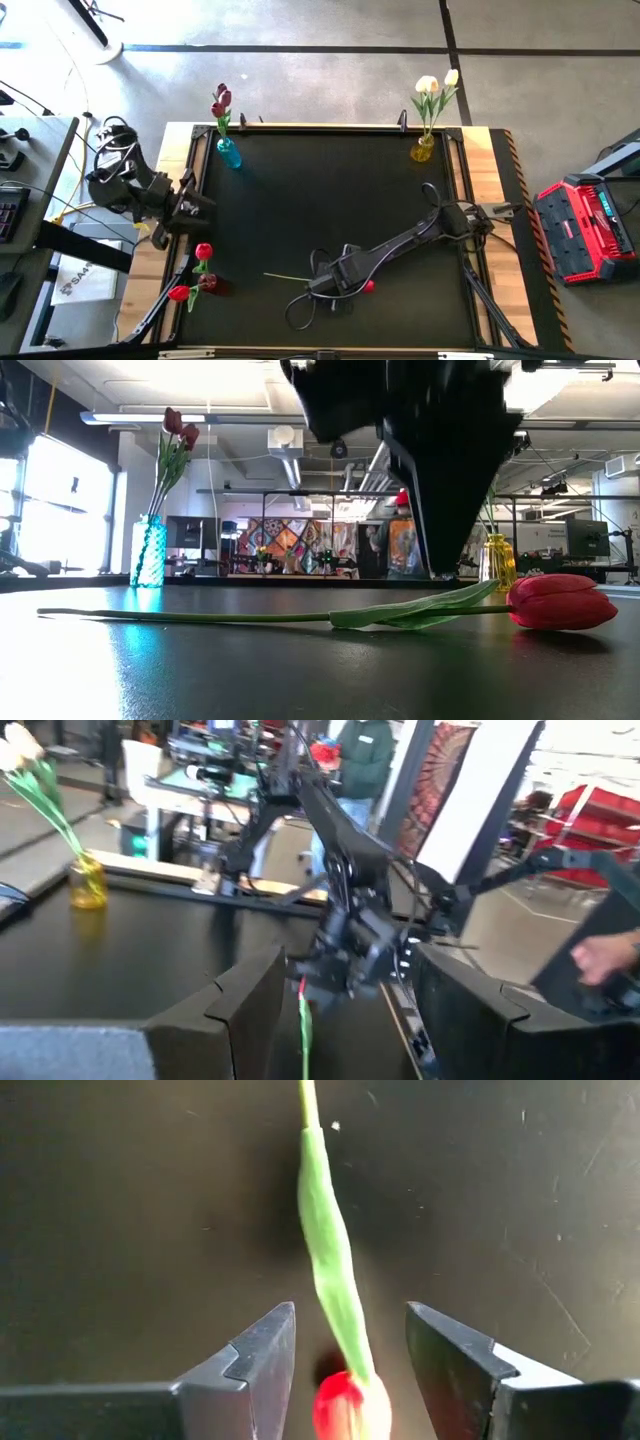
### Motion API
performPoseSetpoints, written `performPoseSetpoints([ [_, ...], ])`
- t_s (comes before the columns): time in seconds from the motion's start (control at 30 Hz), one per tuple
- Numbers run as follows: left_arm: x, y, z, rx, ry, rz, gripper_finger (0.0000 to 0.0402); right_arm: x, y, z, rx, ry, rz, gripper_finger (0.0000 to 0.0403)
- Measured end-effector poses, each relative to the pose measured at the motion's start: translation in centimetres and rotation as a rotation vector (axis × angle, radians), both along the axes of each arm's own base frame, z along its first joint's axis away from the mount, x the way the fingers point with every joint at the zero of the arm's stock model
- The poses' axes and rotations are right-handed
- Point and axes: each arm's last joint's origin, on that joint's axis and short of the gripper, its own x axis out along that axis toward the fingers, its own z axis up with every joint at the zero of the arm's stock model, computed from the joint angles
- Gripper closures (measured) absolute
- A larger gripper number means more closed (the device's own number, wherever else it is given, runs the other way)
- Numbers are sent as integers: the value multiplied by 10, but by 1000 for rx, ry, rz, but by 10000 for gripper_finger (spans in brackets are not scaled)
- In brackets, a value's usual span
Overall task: Sort flowers into vase by color
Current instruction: Put the red flower into the red vase
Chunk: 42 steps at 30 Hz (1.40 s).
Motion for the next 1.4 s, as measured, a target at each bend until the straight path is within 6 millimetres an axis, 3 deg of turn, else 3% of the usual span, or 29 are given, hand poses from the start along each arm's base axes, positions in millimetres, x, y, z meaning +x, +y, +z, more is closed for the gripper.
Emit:
performPoseSetpoints([
  [0.23,22,-9,28,36,16,38,197,-6,0,-32,28,12,9,224],
  [0.4,47,-17,33,31,69,35,197,-7,0,-35,68,15,10,235],
  [0.7,99,-19,29,39,198,-9,197,-6,2,-34,87,13,36,344],
  [0.9,112,-9,31,39,253,-4,197,-6,3,-29,121,6,16,398],
  [1.07,110,-2,30,52,316,13,197,-6,2,-6,165,-62,-8,395],
  [1.4,122,-6,16,187,407,-15,197,-7,-21,69,392,-250,-251,401],
])
